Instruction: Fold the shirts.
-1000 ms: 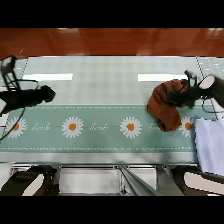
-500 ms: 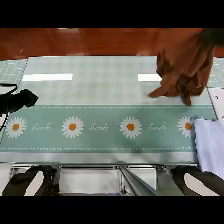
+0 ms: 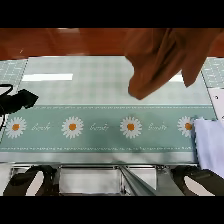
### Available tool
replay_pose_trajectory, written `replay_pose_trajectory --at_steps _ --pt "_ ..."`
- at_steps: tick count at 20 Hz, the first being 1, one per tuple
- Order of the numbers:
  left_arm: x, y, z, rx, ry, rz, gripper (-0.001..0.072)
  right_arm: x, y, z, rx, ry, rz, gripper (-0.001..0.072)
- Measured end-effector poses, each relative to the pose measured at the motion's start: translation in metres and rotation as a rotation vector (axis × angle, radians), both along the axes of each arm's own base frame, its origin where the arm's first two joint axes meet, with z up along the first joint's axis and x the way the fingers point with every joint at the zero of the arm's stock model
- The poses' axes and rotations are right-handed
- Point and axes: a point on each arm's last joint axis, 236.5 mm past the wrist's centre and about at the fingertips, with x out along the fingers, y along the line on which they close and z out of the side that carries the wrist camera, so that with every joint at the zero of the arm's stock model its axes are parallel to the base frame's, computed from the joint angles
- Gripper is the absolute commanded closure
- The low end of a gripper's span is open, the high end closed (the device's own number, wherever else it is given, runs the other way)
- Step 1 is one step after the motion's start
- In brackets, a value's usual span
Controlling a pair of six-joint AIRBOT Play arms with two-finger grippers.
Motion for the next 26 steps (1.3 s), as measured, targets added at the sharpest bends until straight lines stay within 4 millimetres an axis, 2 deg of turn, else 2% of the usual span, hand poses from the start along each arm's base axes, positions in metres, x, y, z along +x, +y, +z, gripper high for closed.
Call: replay_pose_trajectory --at_steps 2,4,8,11,14,16,18,20,21,22,23,24,26 --pt "0.002 0.0 0.002 0.006 -0.016 -0.004 0.0202 -0.003 0.032 -0.021 -0.019 0.057 0.088 0.0691" --pt "0.004 0.001 0.004 0.009 -0.026 -0.005 0.0202 -0.005 0.073 -0.048 -0.047 0.126 0.194 0.0691" --pt "0.006 0.002 0.006 0.011 -0.04 -0.003 0.0202 -0.004 0.167 -0.12 -0.115 0.302 0.387 0.0691" --pt "0.006 0.001 0.007 0.012 -0.042 -0.005 0.0202 0.006 0.227 -0.204 -0.184 0.499 0.46 0.069" --pt "0.007 0.001 0.007 0.012 -0.043 -0.005 0.0202 0.006 0.288 -0.299 -0.222 0.7 0.537 0.0678" --pt "0.007 0.001 0.007 0.013 -0.045 -0.005 0.0202 0.003 0.328 -0.357 -0.182 0.824 0.587 0.0301" --pt "0.007 0.001 0.007 0.012 -0.045 -0.005 0.0202 0.002 0.352 -0.391 -0.101 0.922 0.616 0.0304" --pt "0.007 0.001 0.007 0.013 -0.045 -0.005 0.0202 0.017 0.351 -0.399 -0.009 0.977 0.605 0.0305" --pt "0.007 0.002 0.007 0.013 -0.045 -0.005 0.0202 0.029 0.34 -0.396 0.026 0.989 0.586 0.0305" --pt "0.007 0.002 0.007 0.016 -0.044 -0.004 0.0202 0.045 0.32 -0.388 0.051 0.991 0.557 0.0305" --pt "0.006 0.003 0.006 0.021 -0.042 -0.004 0.0202 0.059 0.295 -0.378 0.063 0.992 0.527 0.0305" --pt "0.005 0.004 0.004 0.025 -0.03 -0.006 0.0202 0.073 0.262 -0.369 0.056 0.988 0.48 0.0305" --pt "-0.002 0.003 -0.01 0.018 0.033 -0.013 0.0203 0.091 0.184 -0.36 0.007 0.997 0.348 0.0305"
